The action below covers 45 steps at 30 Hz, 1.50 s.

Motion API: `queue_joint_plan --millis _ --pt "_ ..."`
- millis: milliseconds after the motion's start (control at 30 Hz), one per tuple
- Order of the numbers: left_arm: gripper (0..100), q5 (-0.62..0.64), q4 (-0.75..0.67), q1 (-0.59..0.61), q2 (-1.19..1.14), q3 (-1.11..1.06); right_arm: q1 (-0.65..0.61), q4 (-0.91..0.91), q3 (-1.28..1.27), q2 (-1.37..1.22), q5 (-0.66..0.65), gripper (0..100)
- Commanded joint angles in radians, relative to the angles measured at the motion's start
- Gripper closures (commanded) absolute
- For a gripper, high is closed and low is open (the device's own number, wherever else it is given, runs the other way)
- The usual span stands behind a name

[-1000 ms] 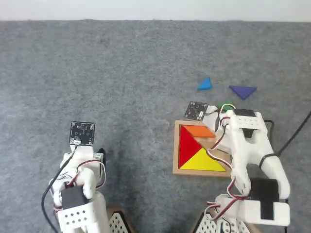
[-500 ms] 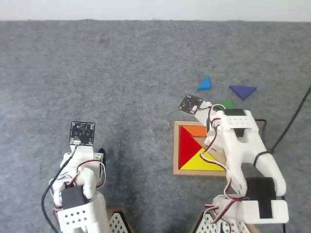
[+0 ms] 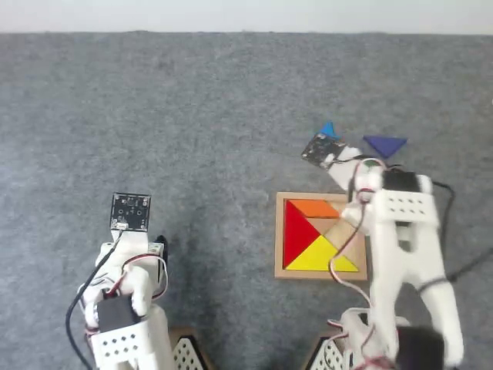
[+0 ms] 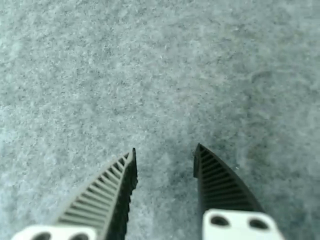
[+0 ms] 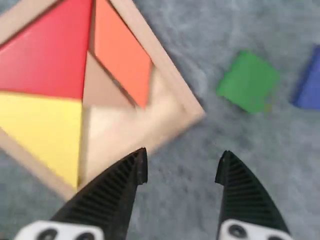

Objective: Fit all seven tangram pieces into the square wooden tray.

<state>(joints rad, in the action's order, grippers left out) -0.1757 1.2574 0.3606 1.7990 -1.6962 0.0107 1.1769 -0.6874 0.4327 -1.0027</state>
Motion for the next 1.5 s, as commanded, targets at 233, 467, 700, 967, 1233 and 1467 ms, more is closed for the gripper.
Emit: queue_joint_plan --millis 233,467,700,967,1233,1467 --pt "82 0.012 0.006 -0.006 0.020 0.015 0.177 -0.058 0.146 0.005 -0.021 76.0" --pt "82 0.012 0.006 -0.006 0.020 0.015 0.036 -0.147 0.319 -0.334 0.163 71.2" --pt "82 0.012 0.006 -0.006 0.020 0.015 -0.025 -0.154 0.525 -0.595 0.195 66.7" --pt "82 0.012 0.006 -0.006 0.020 0.015 -0.025 -0.156 0.701 -0.839 0.250 66.8" --pt "82 0.012 0.006 -0.006 0.020 0.015 -0.013 -0.130 0.829 -0.981 0.269 71.0" --pt "82 0.012 0.006 -0.006 0.020 0.015 -0.018 -0.101 0.824 -0.981 0.273 94.0"
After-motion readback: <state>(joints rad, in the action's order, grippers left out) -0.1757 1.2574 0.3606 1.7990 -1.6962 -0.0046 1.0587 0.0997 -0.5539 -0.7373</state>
